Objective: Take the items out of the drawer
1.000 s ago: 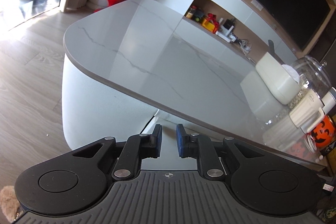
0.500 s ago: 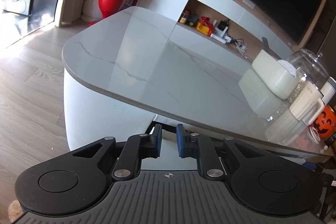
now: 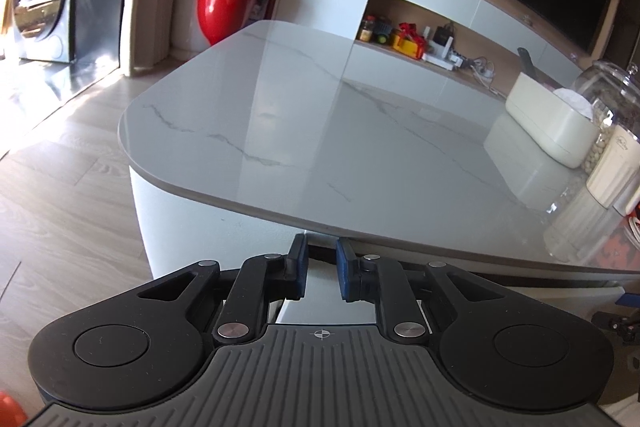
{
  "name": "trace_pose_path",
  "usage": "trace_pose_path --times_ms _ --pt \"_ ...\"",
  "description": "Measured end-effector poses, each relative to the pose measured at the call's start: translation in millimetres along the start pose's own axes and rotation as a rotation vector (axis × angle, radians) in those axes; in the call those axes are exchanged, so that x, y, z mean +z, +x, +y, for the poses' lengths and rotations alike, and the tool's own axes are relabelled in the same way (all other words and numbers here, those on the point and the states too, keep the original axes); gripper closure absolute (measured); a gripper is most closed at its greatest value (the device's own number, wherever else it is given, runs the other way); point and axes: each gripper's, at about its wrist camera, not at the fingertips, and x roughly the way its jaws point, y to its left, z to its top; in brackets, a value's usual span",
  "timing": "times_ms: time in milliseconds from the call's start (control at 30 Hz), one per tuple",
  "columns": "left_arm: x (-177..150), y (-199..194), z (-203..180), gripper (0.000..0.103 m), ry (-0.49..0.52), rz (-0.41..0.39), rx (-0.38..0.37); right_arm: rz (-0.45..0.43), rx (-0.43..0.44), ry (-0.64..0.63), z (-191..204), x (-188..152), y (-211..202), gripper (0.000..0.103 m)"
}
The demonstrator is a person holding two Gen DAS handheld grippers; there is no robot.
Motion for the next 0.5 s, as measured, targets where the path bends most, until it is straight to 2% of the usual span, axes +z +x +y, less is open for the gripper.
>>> trace_pose_path --times_ms 200,300,433,500 --pt "-2.4 -1.8 -3.7 0.085 0.041 0.007 0.010 -0.002 -0.005 -0.017 1.9 -1.3 -1.4 0.000" --pt "-5.5 -6.2 -2.4 0.080 0.046 0.013 -0.007 0.002 -0.008 -0.023 3.4 -2.8 -3.5 0.000" --pt "-10.1 -13.2 -7.9 0.079 0.106 0.017 0.009 0.014 -0.012 -0.041 7.0 -6.9 -8.1 0.000" --pt "-11.9 -17.9 -13.8 0.080 0.131 -0.001 -0.012 0.026 -0.021 -0.047 9.0 -6.8 -8.8 0.000"
